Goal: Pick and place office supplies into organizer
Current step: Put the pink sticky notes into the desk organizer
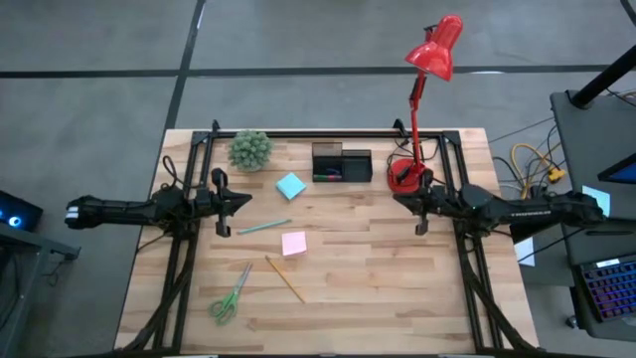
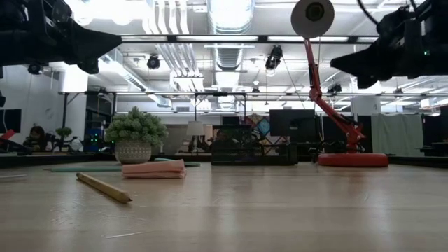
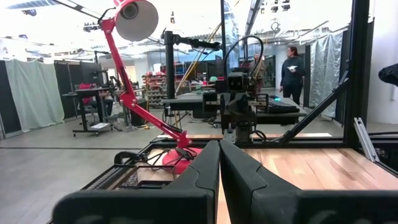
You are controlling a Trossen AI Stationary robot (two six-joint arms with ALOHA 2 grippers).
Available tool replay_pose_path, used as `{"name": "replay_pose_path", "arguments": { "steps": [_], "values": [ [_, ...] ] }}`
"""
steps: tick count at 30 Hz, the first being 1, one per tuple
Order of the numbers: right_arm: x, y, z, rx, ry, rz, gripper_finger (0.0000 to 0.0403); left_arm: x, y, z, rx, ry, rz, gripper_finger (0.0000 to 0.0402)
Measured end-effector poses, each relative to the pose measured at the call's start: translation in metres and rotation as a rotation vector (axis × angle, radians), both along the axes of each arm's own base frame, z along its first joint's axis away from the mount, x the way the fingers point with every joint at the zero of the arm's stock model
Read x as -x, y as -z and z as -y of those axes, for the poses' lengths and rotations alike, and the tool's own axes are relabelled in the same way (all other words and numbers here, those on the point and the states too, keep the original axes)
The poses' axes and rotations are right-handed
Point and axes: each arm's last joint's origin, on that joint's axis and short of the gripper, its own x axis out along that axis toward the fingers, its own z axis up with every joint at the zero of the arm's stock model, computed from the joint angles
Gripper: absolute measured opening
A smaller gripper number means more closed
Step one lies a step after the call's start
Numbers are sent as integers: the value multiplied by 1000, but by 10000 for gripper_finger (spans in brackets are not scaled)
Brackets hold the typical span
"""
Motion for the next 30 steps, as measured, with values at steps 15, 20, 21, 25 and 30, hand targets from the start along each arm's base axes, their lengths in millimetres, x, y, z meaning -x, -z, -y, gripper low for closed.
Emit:
{"name": "replay_pose_path", "arguments": {
  "steps": [15,20,21,25,30],
  "values": [
    [17,-4,-1,-21,1,43,8,0,1,0,0,0,-8,0],
    [20,-3,-1,-13,1,43,8,0,1,0,0,0,-8,0],
    [20,-3,-1,-7,2,37,8,0,1,0,0,0,-7,0],
    [21,-2,-1,-6,2,30,8,0,1,0,0,0,-7,0],
    [21,-2,-1,-34,0,39,8,0,-1,0,0,0,7,0]
  ]
}}
